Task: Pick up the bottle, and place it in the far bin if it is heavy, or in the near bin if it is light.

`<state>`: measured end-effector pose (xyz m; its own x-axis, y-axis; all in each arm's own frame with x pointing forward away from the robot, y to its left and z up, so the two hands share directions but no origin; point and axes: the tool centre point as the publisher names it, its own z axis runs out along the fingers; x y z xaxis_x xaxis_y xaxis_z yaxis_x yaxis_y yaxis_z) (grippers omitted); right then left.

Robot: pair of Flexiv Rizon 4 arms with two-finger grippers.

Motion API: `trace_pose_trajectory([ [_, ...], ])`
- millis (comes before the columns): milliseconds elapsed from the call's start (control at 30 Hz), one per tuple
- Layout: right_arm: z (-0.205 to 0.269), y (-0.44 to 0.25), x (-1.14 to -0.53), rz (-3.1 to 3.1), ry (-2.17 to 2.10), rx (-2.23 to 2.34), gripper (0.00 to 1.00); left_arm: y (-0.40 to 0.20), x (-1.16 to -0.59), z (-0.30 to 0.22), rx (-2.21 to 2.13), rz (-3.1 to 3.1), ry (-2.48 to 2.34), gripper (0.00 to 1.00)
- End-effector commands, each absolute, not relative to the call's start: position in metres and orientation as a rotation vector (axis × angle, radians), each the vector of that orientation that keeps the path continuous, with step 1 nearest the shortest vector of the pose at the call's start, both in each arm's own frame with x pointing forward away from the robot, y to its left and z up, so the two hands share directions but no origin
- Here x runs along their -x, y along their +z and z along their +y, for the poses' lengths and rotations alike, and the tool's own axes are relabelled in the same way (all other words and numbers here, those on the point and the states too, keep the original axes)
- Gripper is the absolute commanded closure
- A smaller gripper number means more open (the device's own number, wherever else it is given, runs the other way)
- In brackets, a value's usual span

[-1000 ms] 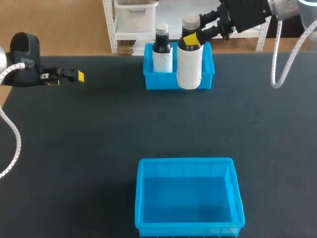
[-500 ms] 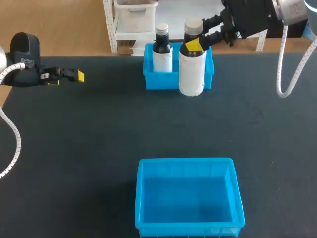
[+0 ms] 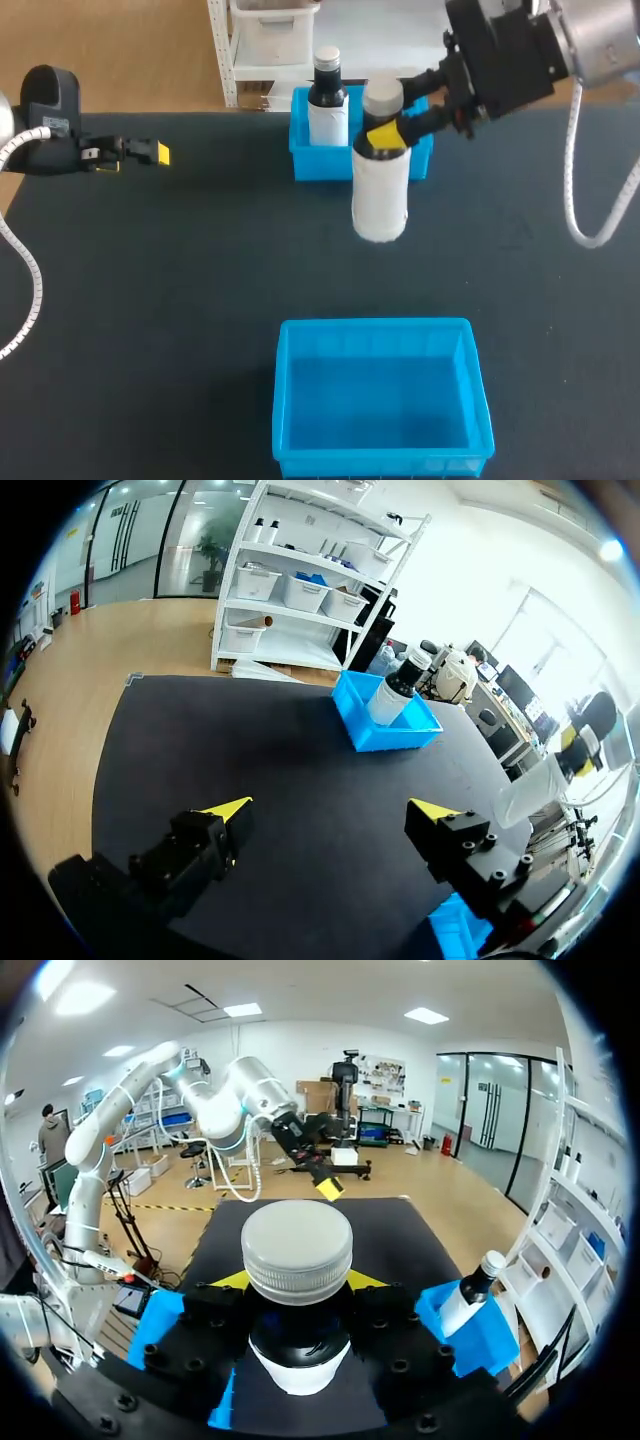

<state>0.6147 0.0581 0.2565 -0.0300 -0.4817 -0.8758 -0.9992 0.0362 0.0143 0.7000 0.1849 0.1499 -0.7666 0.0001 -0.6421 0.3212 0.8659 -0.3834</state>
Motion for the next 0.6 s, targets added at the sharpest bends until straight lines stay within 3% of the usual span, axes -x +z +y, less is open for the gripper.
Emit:
trace_pose_trajectory([
  [33, 0.057, 0.26, -0.583, 1.607, 0.881, 1.51, 1.0, 0.15, -0.7, 0.185, -0.231, 2.374, -0.636, 0.0],
  [600, 0.073, 0.243, -0.507, 1.476, 1.028, 1.651, 1.0, 0.15, -0.7, 0.185, -0.231, 2.374, -0.636, 0.0],
])
